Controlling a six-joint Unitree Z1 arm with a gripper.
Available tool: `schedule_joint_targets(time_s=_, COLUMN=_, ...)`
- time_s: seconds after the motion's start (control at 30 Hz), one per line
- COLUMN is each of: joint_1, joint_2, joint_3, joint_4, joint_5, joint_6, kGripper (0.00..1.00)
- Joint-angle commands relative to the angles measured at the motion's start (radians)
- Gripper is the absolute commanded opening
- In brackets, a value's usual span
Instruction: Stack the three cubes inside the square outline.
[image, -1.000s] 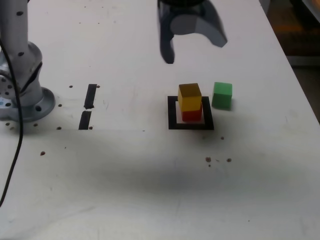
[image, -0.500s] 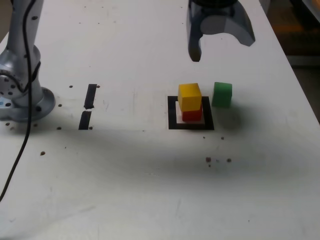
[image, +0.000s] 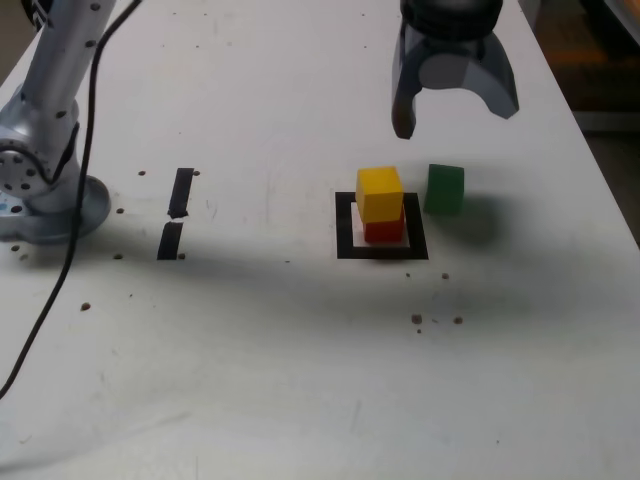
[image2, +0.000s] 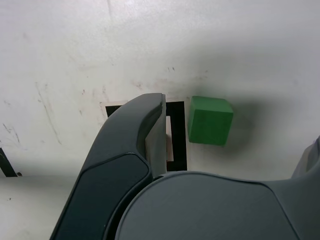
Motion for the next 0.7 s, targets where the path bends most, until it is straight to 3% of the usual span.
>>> schedule_joint_targets(time_s=0.0, joint_1=0.004, joint_2=0.012, joint_3=-0.004, joint_4=-0.004, joint_5=-0.009, joint_6=0.002, kGripper=1.0)
schedule_joint_targets(time_s=0.4, joint_1=0.008, joint_2=0.076, joint_3=0.001, joint_4=-0.048, joint_5=-0.081, joint_6=0.004, kGripper=0.99)
schedule_joint_targets(time_s=0.67, joint_1=0.008, joint_2=0.102, joint_3=0.021, joint_4=-0.087, joint_5=-0.107, joint_6=0.004, kGripper=0.99)
